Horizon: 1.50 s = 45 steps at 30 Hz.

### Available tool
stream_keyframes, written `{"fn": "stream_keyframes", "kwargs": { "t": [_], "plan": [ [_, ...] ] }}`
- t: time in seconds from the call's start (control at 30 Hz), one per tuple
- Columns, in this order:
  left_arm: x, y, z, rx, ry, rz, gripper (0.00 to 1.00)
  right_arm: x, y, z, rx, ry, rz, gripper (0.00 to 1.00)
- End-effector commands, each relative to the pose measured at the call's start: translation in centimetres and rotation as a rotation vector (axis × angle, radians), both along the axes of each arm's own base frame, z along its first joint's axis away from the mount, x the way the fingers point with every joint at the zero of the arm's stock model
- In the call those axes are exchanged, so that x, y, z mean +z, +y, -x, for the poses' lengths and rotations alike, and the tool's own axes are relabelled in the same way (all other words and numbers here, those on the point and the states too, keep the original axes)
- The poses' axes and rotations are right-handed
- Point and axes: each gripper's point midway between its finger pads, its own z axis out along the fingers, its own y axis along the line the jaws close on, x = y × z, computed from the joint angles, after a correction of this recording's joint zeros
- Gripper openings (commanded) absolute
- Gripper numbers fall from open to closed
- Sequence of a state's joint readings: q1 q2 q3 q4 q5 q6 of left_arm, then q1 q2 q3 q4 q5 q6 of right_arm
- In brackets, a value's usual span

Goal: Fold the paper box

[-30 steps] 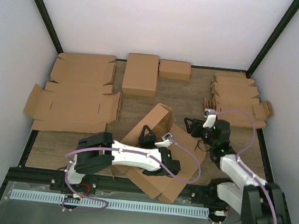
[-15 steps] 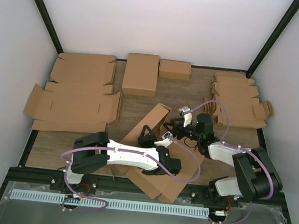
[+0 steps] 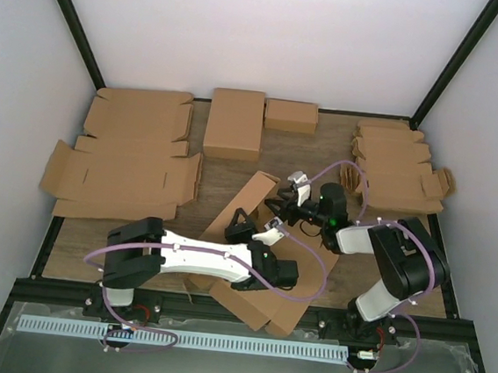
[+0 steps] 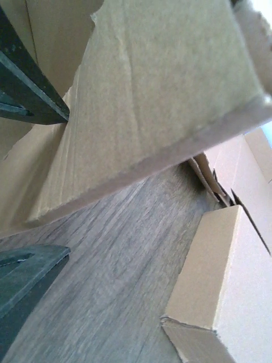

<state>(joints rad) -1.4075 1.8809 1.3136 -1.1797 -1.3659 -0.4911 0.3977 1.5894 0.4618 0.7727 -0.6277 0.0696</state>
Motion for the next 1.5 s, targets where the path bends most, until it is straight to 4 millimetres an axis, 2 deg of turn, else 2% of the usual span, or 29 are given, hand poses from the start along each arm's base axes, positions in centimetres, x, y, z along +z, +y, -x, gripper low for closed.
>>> {"fn": "stream_keyframes", "kwargs": {
  "t": [0.0, 0.2, 0.4, 0.6, 0.67, 0.83, 0.93, 1.03, 1.13, 1.3, 1.4, 1.47],
  "plan": [
    [-2.5, -0.8, 0.8, -0.004, 0.135, 0.128, 0.07, 3.5, 1.9, -0.3, 0.073, -0.186, -0.044, 0.59],
    [-2.2, 0.0, -0.1, 0.007, 0.173, 0.221, 0.07, 4.0, 2.9, 0.3, 0.144, -0.228, -0.064, 0.43],
    [-1.5, 1.0, -0.9, 0.007, 0.229, 0.327, 0.07, 4.0, 3.3, 0.0, 0.139, -0.24, -0.04, 0.28],
    [-1.7, 0.9, -1.1, 0.001, 0.251, 0.34, 0.07, 3.9, 3.8, -0.1, 0.116, -0.251, -0.02, 0.2],
    [-1.9, 0.8, -1.1, 0.001, 0.254, 0.341, 0.07, 3.8, 4.0, -0.2, 0.107, -0.253, -0.012, 0.2],
    [-1.8, 0.6, -1.1, -0.001, 0.258, 0.359, 0.07, 3.3, 4.1, -1.4, 0.05, -0.257, 0.014, 0.39],
    [-1.8, 0.6, -1.0, 0.0, 0.258, 0.359, 0.07, 3.5, 4.4, -2.0, 0.041, -0.269, 0.015, 0.41],
    [-1.9, 0.7, -1.0, 0.001, 0.26, 0.357, 0.07, 3.5, 4.5, -2.2, 0.041, -0.273, 0.017, 0.27],
    [-1.9, 0.5, -1.0, 0.0, 0.263, 0.366, 0.07, 3.6, 4.3, -2.3, 0.028, -0.272, 0.012, 0.18],
    [-1.3, 0.1, -1.1, -0.009, 0.264, 0.395, 0.08, 3.8, 3.8, -2.6, -0.019, -0.27, 0.018, 0.07],
    [-0.6, -0.4, -1.1, -0.014, 0.277, 0.435, 0.16, 3.9, 3.3, -2.6, -0.05, -0.27, 0.029, 0.01],
    [0.4, -1.0, -1.1, -0.024, 0.301, 0.489, 0.25, 3.9, 2.8, -2.8, -0.088, -0.269, 0.044, 0.01]
  ]
}}
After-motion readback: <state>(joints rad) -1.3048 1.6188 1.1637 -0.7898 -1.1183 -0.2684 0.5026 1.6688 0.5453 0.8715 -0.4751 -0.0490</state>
